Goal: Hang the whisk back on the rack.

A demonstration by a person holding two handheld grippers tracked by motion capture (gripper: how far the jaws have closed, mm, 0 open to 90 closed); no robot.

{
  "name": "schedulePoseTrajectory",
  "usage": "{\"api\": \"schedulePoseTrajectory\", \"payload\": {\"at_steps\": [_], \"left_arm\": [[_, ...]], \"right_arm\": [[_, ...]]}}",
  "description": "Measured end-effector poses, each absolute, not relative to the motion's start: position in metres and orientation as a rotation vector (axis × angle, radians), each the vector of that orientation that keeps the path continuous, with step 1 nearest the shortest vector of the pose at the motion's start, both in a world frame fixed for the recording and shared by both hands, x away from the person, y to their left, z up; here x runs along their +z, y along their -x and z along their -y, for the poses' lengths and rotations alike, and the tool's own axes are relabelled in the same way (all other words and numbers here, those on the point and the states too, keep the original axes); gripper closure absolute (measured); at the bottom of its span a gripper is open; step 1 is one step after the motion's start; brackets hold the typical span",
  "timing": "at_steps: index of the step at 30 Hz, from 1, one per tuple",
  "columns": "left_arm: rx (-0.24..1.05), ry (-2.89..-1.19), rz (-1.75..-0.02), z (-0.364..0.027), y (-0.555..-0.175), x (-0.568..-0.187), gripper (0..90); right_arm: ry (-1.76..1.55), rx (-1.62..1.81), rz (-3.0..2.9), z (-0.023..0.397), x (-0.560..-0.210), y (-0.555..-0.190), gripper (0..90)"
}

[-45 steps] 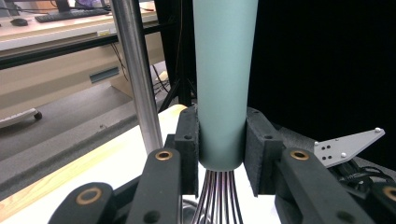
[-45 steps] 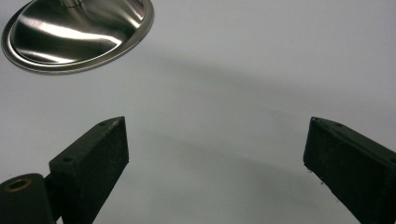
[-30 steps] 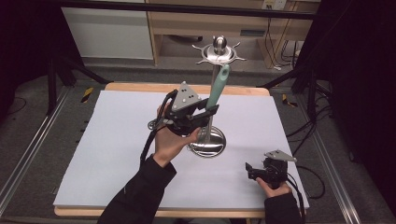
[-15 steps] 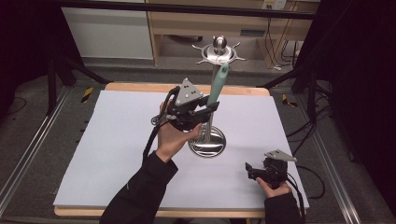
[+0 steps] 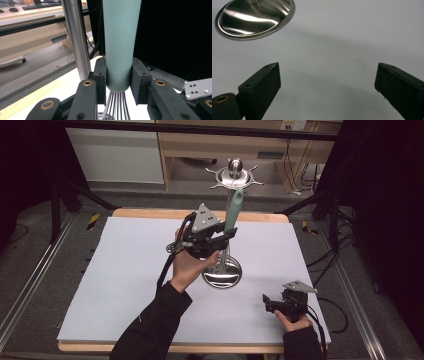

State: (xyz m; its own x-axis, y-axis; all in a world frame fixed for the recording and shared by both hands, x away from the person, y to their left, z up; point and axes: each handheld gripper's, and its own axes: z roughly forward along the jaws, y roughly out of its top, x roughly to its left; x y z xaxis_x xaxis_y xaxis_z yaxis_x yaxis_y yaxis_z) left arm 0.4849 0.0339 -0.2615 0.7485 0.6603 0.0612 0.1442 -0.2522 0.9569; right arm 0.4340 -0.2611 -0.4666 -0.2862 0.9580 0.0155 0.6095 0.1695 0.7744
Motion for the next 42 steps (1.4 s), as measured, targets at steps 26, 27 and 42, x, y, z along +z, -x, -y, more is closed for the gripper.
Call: {"api": "schedulePoseTrajectory", "payload": {"at_steps": [26, 27, 42], "left_arm": [[0.607, -1.786, -0.631, -0.022, -0.495, -0.266, 66.5], [0.605, -1.784, -0.641, -0.022, -0.494, -0.266, 64.4], [0.566, -1.811, -0.619, -0.032, -0.488, -0.274, 52.5]], "right_arm": [[-1.479, 0.953, -1.972, 0.261, -0.466, -0.433, 7.1], [-1.473, 0.947, -1.969, 0.261, -0.467, -0.434, 7.1], [-1.469, 0.941, -1.969, 0.26, -0.467, -0.434, 7.1]]}}
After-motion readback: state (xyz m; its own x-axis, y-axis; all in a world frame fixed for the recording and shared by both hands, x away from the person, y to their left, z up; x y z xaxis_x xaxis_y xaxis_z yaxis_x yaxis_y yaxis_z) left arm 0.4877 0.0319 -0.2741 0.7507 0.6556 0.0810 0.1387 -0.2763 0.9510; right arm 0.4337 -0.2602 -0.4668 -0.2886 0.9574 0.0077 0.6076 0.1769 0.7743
